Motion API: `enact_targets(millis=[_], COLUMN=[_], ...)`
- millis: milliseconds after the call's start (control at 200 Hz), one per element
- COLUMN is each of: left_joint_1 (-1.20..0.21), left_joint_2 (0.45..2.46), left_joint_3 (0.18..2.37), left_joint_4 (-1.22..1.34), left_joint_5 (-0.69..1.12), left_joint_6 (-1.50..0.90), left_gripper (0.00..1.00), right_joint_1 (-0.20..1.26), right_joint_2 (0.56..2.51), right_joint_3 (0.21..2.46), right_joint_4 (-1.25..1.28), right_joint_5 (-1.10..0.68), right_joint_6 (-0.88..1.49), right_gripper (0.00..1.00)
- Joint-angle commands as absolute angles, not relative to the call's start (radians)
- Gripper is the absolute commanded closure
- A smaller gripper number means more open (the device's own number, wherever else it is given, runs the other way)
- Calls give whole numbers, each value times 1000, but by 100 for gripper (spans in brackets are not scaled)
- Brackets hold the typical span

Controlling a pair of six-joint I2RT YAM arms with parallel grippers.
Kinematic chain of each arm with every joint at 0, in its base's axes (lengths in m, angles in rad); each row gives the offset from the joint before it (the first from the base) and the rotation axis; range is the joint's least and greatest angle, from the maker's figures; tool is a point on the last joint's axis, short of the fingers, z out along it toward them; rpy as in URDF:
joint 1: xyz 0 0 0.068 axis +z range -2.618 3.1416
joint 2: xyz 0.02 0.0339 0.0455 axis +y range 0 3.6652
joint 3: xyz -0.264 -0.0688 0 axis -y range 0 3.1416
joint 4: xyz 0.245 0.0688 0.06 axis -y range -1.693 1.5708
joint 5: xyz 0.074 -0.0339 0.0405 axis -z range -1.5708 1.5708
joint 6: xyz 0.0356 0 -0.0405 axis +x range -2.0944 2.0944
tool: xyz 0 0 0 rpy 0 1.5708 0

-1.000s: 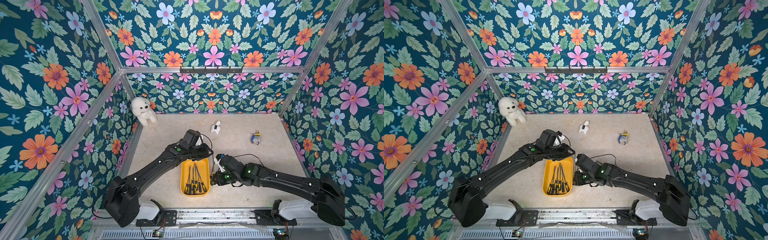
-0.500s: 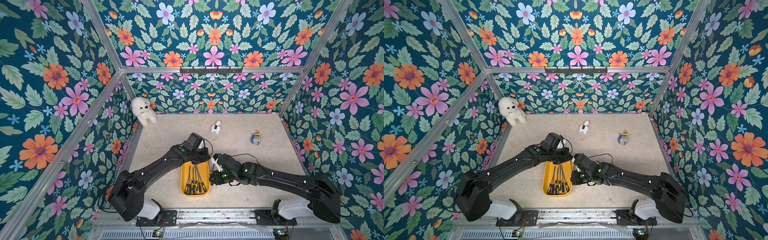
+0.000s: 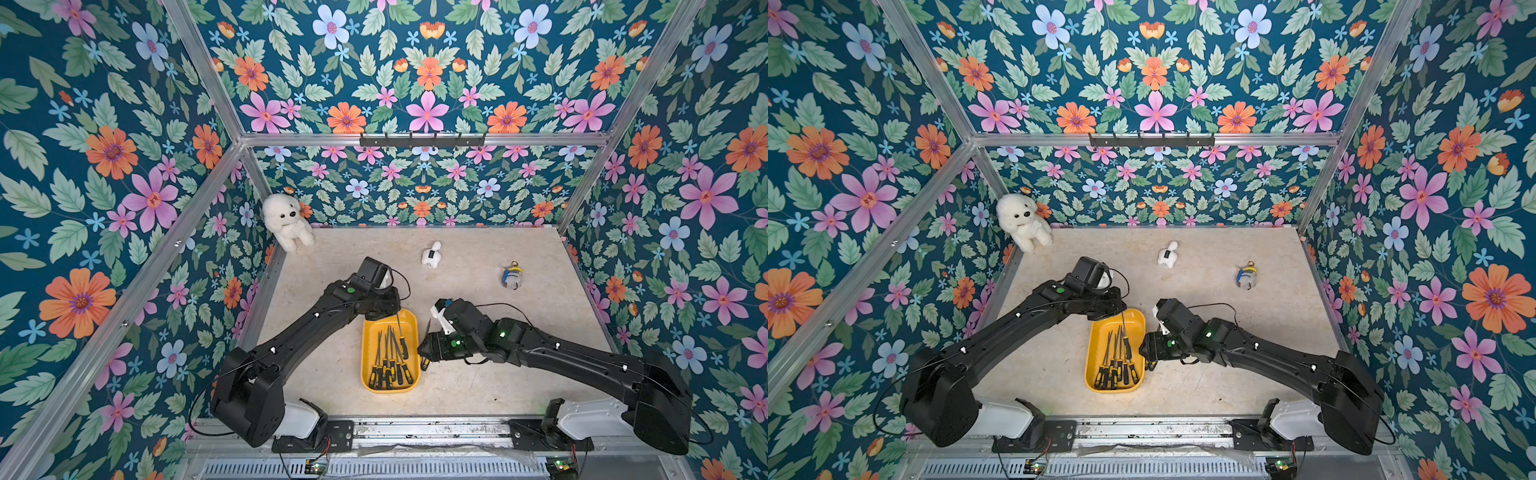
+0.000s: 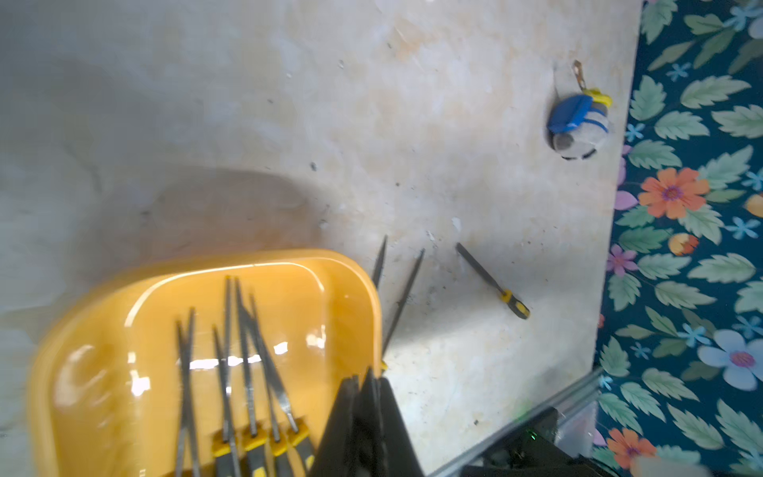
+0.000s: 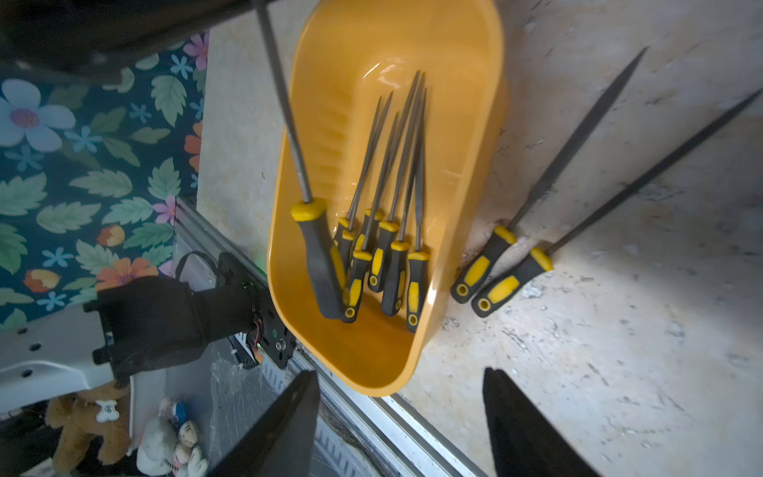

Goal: Put the file tool into the storage box
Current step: Place the file tool in the storage box.

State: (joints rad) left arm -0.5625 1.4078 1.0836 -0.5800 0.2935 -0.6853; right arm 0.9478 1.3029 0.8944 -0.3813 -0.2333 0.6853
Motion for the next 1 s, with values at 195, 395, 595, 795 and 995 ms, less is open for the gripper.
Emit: enact_targets(millis=[195,395,595,795,995], left_joint_1=[-553,-576,-630,-662,-663], left_joint_2=[1474,1508,1539,1555,1531], left_joint_3=[996,952,925,889,869], left_joint_4=[-573,-523,-473,-442,-450], left_joint_5=[248,253,251,245,237], left_joint_6=[-596,-622,-663,-690,-690], left_gripper=[100,100,100,98,85], right_joint_1=[687,559,449,359,298], right_joint_2=[1230,1256,1321,1394,1492], right_joint_3=[841,860,874,900,946], right_joint_4=[-693,-850,-888,-858,-784], right_joint_5=[-153,-53,16,40,8], right_joint_6=[741,683,651,593,529], right_gripper=[23,23,23,23,23])
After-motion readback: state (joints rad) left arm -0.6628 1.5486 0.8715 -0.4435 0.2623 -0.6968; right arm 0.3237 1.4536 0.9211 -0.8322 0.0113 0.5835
